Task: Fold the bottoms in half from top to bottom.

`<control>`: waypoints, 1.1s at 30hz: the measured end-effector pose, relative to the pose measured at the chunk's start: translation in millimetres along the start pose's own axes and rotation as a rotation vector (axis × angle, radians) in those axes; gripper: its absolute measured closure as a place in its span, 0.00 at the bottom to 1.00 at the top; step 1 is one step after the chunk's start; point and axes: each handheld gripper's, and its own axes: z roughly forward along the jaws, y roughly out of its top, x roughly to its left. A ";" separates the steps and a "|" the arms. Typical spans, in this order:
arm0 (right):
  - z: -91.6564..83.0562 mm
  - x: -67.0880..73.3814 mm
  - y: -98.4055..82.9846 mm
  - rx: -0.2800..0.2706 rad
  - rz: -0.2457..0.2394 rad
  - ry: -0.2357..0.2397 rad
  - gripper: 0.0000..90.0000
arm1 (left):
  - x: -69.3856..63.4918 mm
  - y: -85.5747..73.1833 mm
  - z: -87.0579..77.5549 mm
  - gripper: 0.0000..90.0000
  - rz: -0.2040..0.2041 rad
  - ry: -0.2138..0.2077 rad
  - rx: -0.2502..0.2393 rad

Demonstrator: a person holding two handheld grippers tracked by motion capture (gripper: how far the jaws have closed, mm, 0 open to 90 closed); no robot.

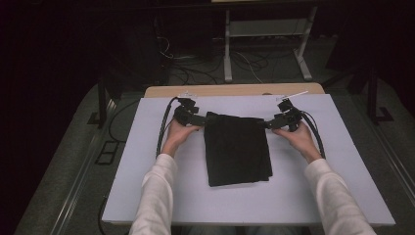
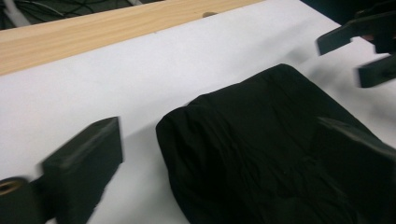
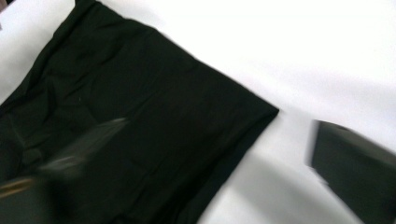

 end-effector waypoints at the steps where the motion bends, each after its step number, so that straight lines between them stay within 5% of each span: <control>1: -2.4 0.6 -1.2 0.000 -0.009 -0.002 0.00 | -0.4 -0.6 -2.3 0.00 0.002 -0.001 -0.004; 20: -41.7 17.5 -19.4 -0.089 -0.053 0.012 0.00 | -14.0 -12.0 -47.0 0.00 0.035 0.046 -0.049; 24: -47.4 19.9 -25.5 -0.109 -0.038 0.047 0.00 | -19.3 -17.2 -53.9 0.00 0.034 0.046 -0.056; 33: -66.5 28.7 -44.1 -0.142 -0.038 0.040 0.00 | -37.4 -33.2 -67.5 0.00 0.043 0.040 -0.066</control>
